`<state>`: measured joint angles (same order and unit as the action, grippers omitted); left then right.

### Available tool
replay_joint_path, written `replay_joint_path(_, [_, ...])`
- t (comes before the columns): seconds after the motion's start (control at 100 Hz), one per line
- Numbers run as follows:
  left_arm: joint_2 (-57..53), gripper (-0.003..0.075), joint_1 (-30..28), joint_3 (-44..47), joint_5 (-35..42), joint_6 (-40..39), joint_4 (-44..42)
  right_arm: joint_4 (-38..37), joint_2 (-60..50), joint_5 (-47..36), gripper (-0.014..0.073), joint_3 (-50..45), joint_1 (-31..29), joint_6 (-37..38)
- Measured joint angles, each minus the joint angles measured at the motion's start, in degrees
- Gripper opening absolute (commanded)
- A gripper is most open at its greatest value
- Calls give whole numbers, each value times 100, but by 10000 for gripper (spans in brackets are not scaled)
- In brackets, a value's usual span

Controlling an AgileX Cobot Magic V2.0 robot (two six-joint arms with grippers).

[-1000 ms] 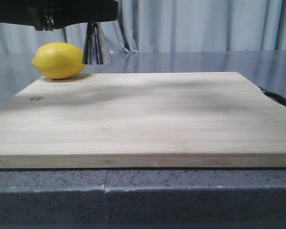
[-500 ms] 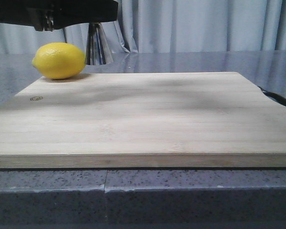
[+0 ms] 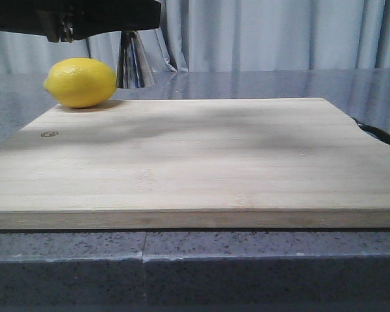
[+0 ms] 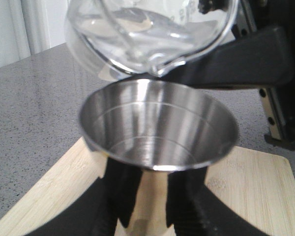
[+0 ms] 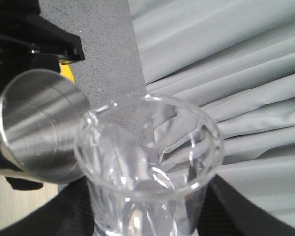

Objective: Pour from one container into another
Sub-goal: 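Tilt the beaker with the right gripper, pouring liquid into the jigger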

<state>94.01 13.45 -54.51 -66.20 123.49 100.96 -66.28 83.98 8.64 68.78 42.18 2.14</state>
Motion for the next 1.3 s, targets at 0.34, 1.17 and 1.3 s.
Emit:
replay_joint_path(0.34, [0,206,0,0,0,0,0,-434,0,78,311,0,3,0])
replay_joint_path(1.17, [0,206,0,0,0,0,0,-1296,0,89,311,0,3,-14])
replay_joint_path(1.3, [0,206,0,0,0,0,0,-1450,0,89,311,0,3,-14])
